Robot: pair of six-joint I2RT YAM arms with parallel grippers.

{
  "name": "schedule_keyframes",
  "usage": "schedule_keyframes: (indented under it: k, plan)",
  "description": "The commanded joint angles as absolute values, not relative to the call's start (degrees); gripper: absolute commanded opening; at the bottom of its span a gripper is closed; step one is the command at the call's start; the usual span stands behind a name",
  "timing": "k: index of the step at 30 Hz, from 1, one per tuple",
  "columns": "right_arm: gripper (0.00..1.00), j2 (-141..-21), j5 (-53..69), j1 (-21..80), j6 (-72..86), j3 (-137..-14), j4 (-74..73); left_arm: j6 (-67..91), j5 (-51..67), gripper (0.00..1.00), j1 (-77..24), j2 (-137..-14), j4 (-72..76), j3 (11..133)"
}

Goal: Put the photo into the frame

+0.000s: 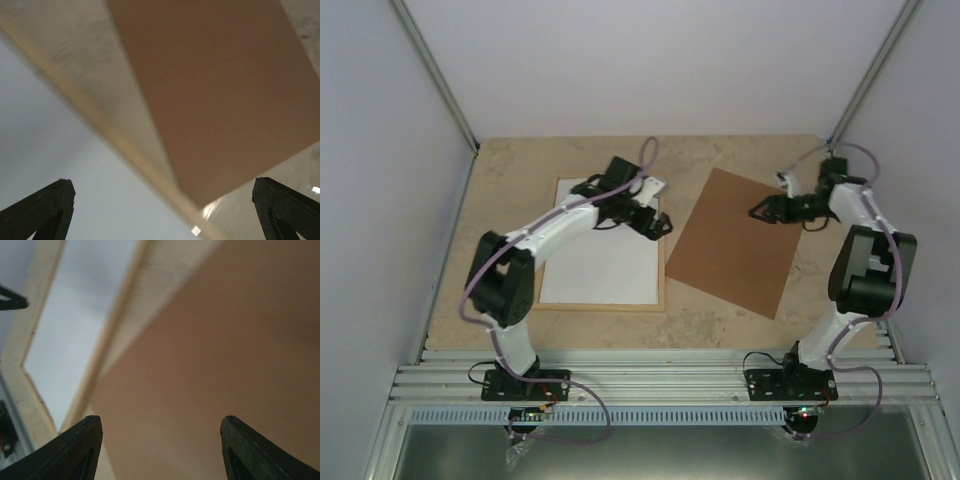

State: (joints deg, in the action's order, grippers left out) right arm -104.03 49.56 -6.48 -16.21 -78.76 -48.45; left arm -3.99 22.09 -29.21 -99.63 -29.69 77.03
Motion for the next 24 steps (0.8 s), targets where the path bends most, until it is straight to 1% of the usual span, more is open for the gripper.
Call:
schedule_keyframes:
  k: [1, 3, 6, 8, 10, 15, 17, 19, 21, 24]
  plan:
    - [0.69, -101.97, 43.28, -17.07, -20.88, -73.99, -56.01, 0.27, 23.08, 0.99, -35.32, -109.61, -29.75, 86.80]
    - [0.74, -101.01, 41.74, -21.22, -20.73, -72.60, -56.49, 2.63, 23.96, 0.99, -36.27, -114.97, -30.16, 91.71]
    - [0.76, -100.34, 40.14, -25.44, -19.92, -70.79, -56.57, 6.82, 26.19, 0.99, -36.56, -120.94, -31.06, 97.64]
    - [0.76, -100.41, 38.70, -26.44, -18.94, -69.21, -56.05, 9.99, 27.23, 1.00, -36.56, -123.68, -29.06, 98.73]
    - [0.76, -101.07, 38.50, -26.87, -18.24, -67.59, -55.22, 15.28, 25.19, 0.99, -36.58, -126.84, -29.02, 100.93]
    - [0.76, -103.10, 34.70, -27.06, -16.02, -65.62, -52.17, 20.52, 20.41, 1.00, -36.56, -130.80, -30.39, 103.18]
    - [0.76, -104.34, 32.06, -27.36, -14.47, -65.48, -50.59, 21.96, 19.23, 0.99, -36.58, -131.36, -31.50, 102.40]
    - [0.76, -106.20, 30.04, -27.46, -13.49, -65.71, -49.05, 22.30, 20.48, 0.99, -36.61, -130.74, -31.34, 98.67]
    - [0.76, -108.43, 27.79, -27.51, -12.70, -66.18, -46.92, 21.97, 20.78, 0.99, -36.88, -128.47, -30.64, 93.33]
    - [0.76, -113.47, 29.07, -27.30, -12.32, -68.14, -45.32, 21.64, 20.86, 0.99, -37.09, -123.72, -29.29, 84.53]
